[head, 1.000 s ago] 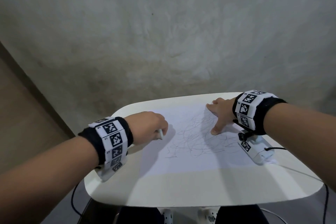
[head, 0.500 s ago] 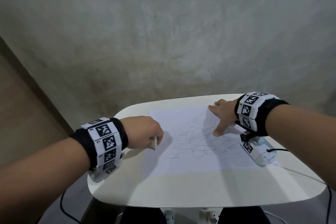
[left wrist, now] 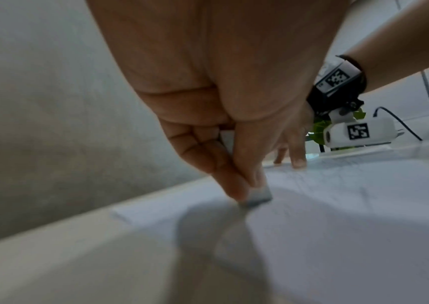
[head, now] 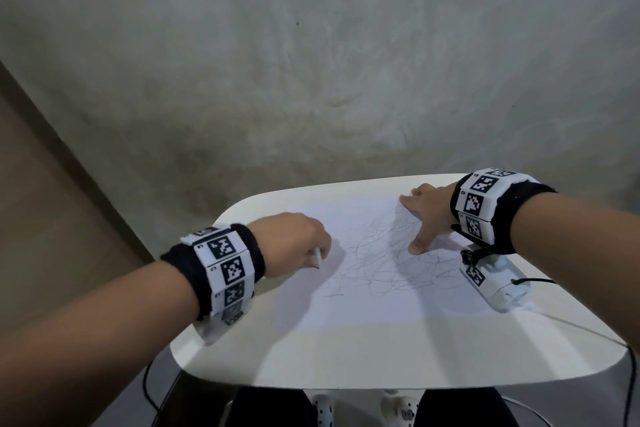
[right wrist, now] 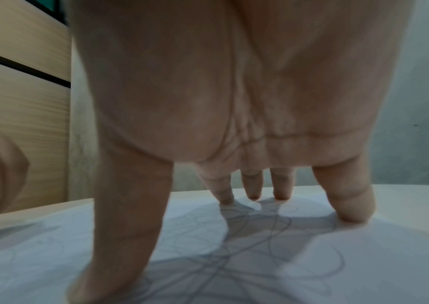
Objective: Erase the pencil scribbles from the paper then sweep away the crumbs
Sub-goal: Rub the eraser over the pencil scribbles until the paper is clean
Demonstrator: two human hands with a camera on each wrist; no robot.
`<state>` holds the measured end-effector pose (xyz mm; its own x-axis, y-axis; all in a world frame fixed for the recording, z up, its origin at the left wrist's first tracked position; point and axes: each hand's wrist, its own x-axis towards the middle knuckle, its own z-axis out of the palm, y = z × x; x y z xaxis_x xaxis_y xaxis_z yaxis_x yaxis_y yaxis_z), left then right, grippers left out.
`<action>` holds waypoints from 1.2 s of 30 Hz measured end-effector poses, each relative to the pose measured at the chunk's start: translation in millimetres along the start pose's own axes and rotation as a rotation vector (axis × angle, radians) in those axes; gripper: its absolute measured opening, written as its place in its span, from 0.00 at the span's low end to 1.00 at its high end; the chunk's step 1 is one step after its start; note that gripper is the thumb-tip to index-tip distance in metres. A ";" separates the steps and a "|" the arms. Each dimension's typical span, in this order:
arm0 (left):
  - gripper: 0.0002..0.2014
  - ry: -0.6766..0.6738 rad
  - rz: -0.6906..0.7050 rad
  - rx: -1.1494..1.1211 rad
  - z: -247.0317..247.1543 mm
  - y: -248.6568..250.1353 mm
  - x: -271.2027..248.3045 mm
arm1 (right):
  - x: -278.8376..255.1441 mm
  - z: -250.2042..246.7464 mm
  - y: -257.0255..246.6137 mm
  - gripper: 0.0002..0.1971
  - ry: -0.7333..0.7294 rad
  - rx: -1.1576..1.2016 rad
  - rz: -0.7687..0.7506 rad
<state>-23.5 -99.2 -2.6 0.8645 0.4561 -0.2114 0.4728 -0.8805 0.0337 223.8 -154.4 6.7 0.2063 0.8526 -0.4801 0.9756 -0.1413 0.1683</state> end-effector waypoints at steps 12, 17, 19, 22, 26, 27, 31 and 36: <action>0.06 -0.016 0.096 0.044 -3.1 35.0 12.4 | -0.6 1.1 -1.3 0.53 0.009 0.001 0.013; 0.05 -0.132 0.096 0.000 5.2 22.7 -15.1 | 0.9 1.7 -1.1 0.53 0.010 -0.007 0.011; 0.07 -0.195 0.076 0.012 -0.4 23.0 -17.6 | 1.0 1.4 -0.3 0.53 0.012 -0.006 0.010; 0.06 -0.045 0.113 0.007 -0.7 30.9 -9.3 | -0.3 0.9 -0.9 0.53 0.019 -0.001 0.010; 0.05 -0.032 0.125 -0.009 9.4 32.5 -12.9 | -0.2 1.9 -1.8 0.50 0.029 -0.006 0.008; 0.05 -0.083 0.110 -0.003 9.1 30.3 -17.1 | 0.2 2.4 -1.9 0.50 0.032 -0.006 0.008; 0.08 -0.177 0.077 0.063 1.4 31.0 -14.8 | -0.3 2.0 -1.2 0.50 0.029 -0.009 0.007; 0.06 0.036 0.163 0.025 9.8 50.3 -1.5 | -0.6 2.5 -1.2 0.51 0.032 0.001 0.002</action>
<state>-2.7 -145.4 -10.2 0.9351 0.3107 -0.1705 0.3217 -0.9460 0.0403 222.7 -156.0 4.7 0.2058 0.8682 -0.4515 0.9752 -0.1434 0.1687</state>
